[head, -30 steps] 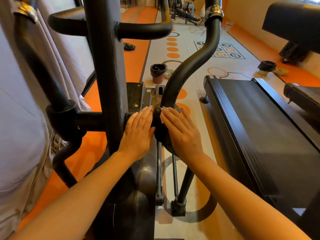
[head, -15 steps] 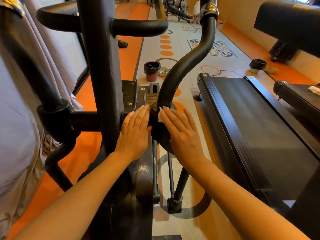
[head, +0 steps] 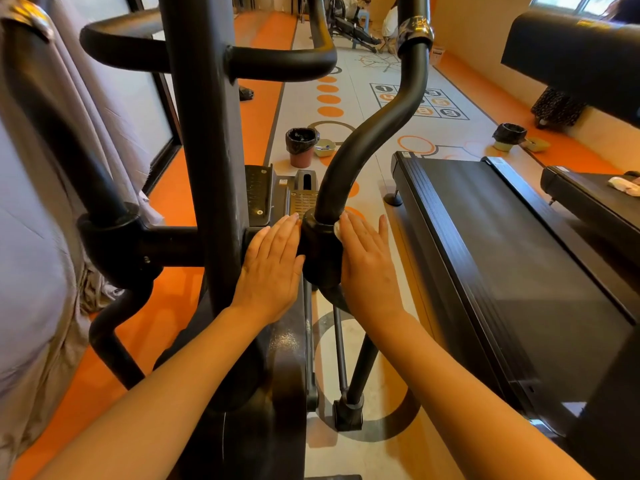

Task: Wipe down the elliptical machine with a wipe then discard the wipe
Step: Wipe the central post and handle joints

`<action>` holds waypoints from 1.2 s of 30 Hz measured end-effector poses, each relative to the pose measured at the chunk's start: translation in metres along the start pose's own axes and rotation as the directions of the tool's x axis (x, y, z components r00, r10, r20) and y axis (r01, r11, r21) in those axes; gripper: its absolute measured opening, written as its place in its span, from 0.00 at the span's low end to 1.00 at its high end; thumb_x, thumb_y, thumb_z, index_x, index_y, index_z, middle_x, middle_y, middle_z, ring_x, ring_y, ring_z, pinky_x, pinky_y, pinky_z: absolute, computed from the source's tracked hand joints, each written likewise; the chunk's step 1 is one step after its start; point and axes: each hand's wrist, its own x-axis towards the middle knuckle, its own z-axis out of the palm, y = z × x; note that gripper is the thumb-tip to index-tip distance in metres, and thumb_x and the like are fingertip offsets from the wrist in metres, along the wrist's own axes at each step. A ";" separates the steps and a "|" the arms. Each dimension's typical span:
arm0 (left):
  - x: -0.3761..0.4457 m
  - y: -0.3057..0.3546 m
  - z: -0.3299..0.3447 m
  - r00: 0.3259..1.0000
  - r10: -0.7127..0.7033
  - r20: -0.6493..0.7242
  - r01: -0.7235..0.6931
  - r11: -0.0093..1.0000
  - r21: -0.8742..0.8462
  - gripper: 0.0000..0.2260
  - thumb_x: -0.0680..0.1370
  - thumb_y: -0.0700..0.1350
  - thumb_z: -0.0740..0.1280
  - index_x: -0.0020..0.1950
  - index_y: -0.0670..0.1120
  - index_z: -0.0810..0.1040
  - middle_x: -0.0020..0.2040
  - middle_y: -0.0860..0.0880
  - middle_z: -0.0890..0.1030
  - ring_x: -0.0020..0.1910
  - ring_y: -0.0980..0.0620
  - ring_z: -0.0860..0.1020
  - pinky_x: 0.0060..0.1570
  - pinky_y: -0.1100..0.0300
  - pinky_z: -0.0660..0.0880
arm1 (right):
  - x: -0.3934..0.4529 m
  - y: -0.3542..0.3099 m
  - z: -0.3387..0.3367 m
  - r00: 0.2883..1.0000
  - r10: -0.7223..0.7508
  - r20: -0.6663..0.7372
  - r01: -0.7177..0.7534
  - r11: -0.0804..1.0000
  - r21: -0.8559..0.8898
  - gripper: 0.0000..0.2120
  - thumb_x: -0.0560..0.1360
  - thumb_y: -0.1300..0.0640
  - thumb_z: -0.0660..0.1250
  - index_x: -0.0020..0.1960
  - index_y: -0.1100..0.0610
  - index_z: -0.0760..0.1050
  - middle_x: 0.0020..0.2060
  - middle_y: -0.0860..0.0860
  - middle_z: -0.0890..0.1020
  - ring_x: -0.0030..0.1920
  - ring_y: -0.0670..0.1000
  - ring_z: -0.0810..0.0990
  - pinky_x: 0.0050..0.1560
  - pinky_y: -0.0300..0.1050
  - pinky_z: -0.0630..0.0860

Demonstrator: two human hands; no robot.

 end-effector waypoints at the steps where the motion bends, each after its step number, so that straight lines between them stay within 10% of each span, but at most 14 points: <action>1: 0.000 0.000 0.000 1.000 0.002 0.001 -0.002 1.000 0.004 0.24 0.82 0.47 0.52 0.77 0.38 0.60 0.76 0.40 0.65 0.76 0.44 0.62 0.76 0.53 0.48 | -0.002 -0.001 0.001 1.000 0.015 -0.012 -0.015 0.999 0.035 0.24 0.77 0.54 0.55 0.65 0.67 0.74 0.63 0.63 0.78 0.67 0.62 0.74 0.72 0.62 0.53; 6: -0.001 0.000 0.000 1.000 0.001 -0.001 -0.001 1.000 0.003 0.24 0.82 0.48 0.52 0.77 0.37 0.61 0.76 0.40 0.66 0.75 0.43 0.63 0.76 0.52 0.49 | -0.022 0.000 0.012 0.999 -0.047 -0.022 0.049 0.989 0.141 0.27 0.76 0.65 0.68 0.73 0.66 0.65 0.73 0.61 0.66 0.76 0.58 0.59 0.78 0.53 0.48; 10: -0.001 -0.001 0.002 1.000 0.006 -0.007 -0.005 1.000 0.003 0.24 0.83 0.47 0.52 0.77 0.38 0.61 0.76 0.40 0.65 0.76 0.43 0.63 0.76 0.51 0.52 | -0.023 -0.002 0.016 0.990 -0.132 0.040 0.128 0.987 0.098 0.24 0.82 0.60 0.56 0.76 0.64 0.59 0.77 0.57 0.56 0.78 0.54 0.48 0.78 0.49 0.43; 19: -0.002 -0.005 0.007 1.000 0.006 0.011 -0.007 0.999 0.035 0.25 0.83 0.50 0.53 0.77 0.41 0.57 0.76 0.40 0.65 0.76 0.45 0.61 0.76 0.53 0.49 | 0.008 -0.015 0.007 0.960 -0.241 0.147 0.267 0.943 -0.198 0.22 0.82 0.52 0.52 0.71 0.58 0.72 0.70 0.55 0.73 0.75 0.55 0.63 0.76 0.58 0.37; 24: -0.001 -0.001 0.001 1.000 -0.006 -0.007 0.006 0.999 -0.035 0.24 0.83 0.48 0.52 0.76 0.39 0.63 0.76 0.40 0.67 0.75 0.43 0.64 0.76 0.51 0.52 | -0.008 0.006 0.003 0.957 -0.259 0.132 0.279 0.945 -0.172 0.24 0.81 0.55 0.60 0.76 0.56 0.64 0.75 0.54 0.65 0.77 0.53 0.56 0.76 0.59 0.36; 36: 0.000 -0.001 0.001 1.000 -0.003 0.004 0.003 0.999 -0.034 0.24 0.83 0.47 0.53 0.77 0.38 0.62 0.76 0.41 0.66 0.76 0.45 0.62 0.76 0.53 0.48 | 0.015 0.010 0.017 0.988 -0.077 0.134 0.090 0.992 -0.090 0.29 0.83 0.43 0.43 0.79 0.55 0.44 0.78 0.50 0.44 0.78 0.50 0.40 0.75 0.57 0.33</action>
